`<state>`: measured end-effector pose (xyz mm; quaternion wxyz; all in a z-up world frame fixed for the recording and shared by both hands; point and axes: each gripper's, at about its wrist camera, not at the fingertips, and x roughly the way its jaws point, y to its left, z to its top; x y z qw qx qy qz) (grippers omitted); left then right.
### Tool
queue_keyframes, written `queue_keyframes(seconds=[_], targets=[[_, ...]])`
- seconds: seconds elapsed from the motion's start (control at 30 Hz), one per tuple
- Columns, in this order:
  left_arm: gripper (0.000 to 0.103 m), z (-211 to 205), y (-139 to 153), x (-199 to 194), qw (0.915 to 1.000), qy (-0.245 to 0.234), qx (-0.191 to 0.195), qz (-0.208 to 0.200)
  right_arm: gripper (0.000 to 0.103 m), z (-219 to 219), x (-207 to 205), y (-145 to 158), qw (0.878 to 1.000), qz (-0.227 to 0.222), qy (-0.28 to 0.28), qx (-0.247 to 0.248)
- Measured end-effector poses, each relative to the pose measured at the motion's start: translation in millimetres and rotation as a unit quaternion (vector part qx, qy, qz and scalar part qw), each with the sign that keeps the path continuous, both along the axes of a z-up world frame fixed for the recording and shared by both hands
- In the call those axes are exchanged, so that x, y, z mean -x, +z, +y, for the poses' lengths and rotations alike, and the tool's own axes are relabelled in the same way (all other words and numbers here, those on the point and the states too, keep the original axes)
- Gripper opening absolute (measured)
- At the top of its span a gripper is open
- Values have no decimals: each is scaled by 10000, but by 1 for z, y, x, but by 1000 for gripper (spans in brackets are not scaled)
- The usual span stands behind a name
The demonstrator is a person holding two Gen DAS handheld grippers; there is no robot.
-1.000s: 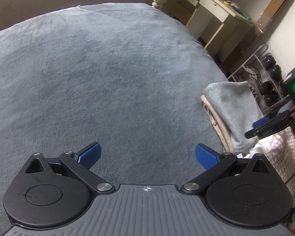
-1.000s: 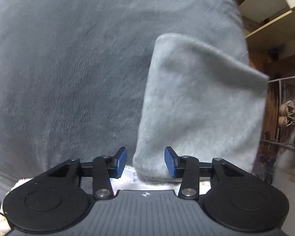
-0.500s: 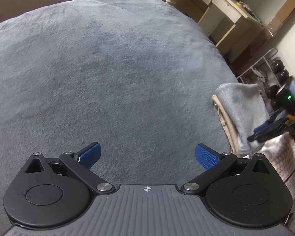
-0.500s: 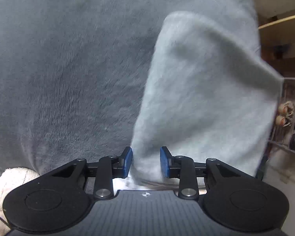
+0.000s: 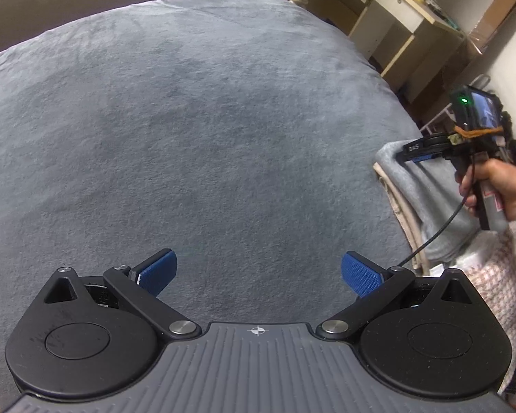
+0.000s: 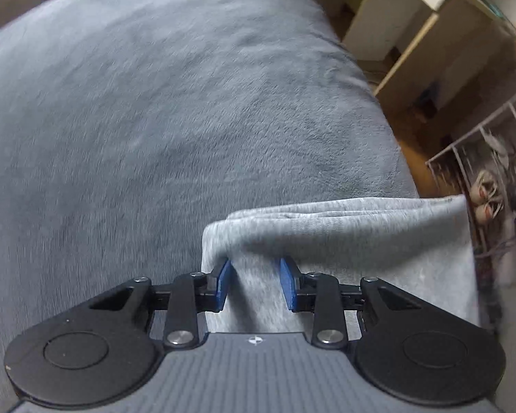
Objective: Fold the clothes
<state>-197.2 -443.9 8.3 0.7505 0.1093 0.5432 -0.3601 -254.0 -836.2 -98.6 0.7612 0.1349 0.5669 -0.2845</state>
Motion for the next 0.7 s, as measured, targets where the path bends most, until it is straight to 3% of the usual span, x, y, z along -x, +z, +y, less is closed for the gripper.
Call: queue_keyframes(seconds=[0.17,0.3,0.4,0.6,0.7], targets=[[103,14,28,-14,9989,216,312,-290,34,12,50,66,9857,-1226,-1152,114],[103,27,58,-17,9949,125,698,-714,37,76,93,121,9807,-1384,-1382,42],[103,48,88,-20,9904,89,984,-972,45,147,112,146,9840,-1207,-1307,34],[103,105,141,-21,9799,67,1443,-1379,47,271,119,184,9870,-890,-1340,59],[103,125,163,-20,9759,-229,1506,-1563,49,310,117,215,9811,-1089,-1573,273]])
